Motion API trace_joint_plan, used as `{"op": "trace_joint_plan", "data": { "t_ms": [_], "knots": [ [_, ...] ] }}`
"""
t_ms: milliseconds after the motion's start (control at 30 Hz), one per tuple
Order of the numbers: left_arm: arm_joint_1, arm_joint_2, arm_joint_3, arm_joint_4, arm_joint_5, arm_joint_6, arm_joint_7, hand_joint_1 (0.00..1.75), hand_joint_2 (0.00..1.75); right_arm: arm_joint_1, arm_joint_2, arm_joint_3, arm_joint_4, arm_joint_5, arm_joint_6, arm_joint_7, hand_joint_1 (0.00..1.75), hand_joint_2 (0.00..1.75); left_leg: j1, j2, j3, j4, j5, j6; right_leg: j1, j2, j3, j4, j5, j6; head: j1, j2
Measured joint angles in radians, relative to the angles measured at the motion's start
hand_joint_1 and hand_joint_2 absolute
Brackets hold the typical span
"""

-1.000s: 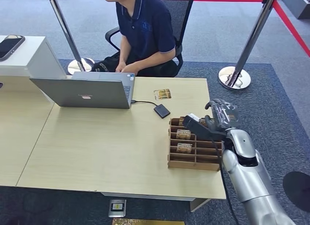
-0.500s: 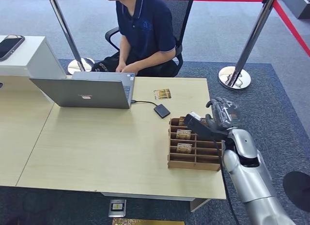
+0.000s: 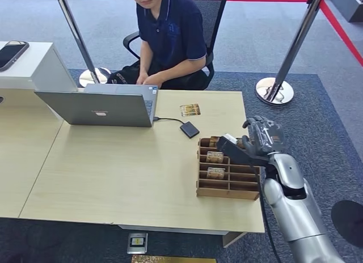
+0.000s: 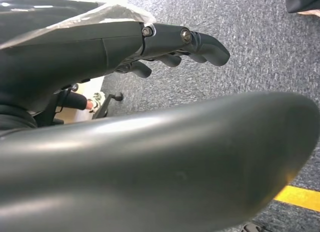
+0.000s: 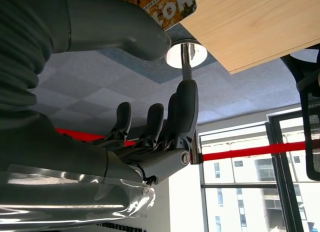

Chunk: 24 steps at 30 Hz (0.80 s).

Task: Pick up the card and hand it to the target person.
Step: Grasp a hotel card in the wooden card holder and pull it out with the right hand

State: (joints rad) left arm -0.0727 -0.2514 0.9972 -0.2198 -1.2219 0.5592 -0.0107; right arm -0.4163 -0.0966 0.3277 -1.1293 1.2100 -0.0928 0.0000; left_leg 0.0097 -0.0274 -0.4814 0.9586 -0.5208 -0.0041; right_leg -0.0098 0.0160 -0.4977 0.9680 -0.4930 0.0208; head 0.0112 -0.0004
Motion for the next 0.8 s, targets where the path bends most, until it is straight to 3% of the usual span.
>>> {"op": "trace_joint_plan", "data": {
  "t_ms": [800],
  "knots": [
    [0.000,0.000,0.000,0.000,-0.006,0.002,-0.001,0.00,0.00,0.019,-0.011,0.011,0.014,-0.018,0.020,-0.010,0.82,1.75,0.000,0.000,-0.001,0.000,0.000,0.000,0.000,0.000,0.000,0.000,0.000,0.000,0.000,0.000]
  ]
}}
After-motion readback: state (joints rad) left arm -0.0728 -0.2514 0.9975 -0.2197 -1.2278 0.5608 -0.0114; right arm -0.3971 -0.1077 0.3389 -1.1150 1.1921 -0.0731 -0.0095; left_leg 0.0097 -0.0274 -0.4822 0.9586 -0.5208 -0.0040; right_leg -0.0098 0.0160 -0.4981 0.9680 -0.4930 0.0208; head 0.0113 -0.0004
